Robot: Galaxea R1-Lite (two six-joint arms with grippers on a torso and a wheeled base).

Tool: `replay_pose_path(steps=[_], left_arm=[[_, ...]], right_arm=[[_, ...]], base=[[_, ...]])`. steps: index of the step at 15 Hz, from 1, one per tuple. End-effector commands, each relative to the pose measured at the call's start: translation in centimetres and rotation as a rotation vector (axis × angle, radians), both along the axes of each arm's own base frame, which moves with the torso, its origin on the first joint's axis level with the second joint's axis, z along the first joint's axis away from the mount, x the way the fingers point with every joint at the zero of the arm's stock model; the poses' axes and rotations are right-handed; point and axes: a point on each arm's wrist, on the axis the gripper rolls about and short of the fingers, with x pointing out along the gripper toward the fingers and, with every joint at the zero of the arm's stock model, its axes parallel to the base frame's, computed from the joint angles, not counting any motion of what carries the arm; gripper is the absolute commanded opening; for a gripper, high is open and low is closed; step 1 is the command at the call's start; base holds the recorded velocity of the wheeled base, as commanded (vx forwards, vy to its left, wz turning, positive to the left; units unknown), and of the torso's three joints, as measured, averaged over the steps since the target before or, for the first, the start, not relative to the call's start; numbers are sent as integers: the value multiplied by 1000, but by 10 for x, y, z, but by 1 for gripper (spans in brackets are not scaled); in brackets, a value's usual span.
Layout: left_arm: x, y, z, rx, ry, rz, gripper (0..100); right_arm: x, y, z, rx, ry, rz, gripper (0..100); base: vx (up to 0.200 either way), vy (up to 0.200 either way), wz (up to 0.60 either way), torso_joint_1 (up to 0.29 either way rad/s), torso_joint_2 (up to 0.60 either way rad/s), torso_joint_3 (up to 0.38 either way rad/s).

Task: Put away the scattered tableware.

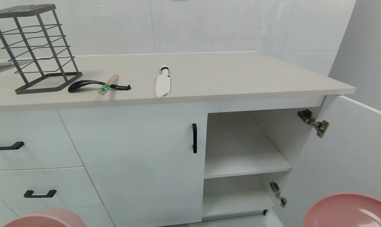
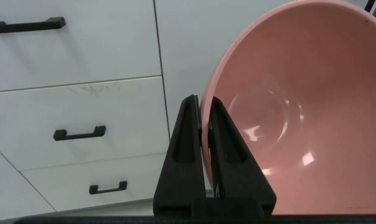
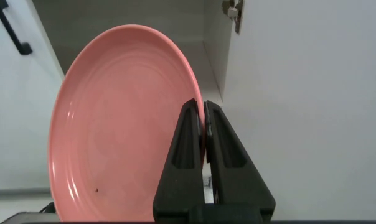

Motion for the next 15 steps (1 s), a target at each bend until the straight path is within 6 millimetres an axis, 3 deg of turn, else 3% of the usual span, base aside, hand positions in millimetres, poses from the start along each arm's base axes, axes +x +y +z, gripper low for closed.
replay_pose_path(steps=[1, 3, 4, 10, 14, 15], left_arm=[[0, 0, 0, 1, 2, 0, 0], [0, 0, 0, 1, 2, 1, 0], [0, 0, 0, 1, 2, 1, 0], [0, 0, 0, -1, 2, 0, 0], [0, 0, 0, -4, 1, -8, 0], [0, 0, 0, -2, 2, -8, 0]], right_arm=[[4, 0, 1, -22, 45, 33, 0], [-7, 4, 60, -117, -160, -46, 0], [2, 5, 93, -101, -137, 51, 0], [63, 11, 76, -73, 249, 325, 0], [98, 27, 63, -94, 462, 480, 0], [122, 34, 58, -95, 489, 486, 0]], base=[[0, 0, 0, 0, 0, 0], [0, 0, 0, 0, 0, 0], [0, 0, 0, 0, 0, 0], [0, 0, 0, 0, 0, 0], [0, 0, 0, 0, 0, 0], [0, 0, 0, 0, 0, 0]])
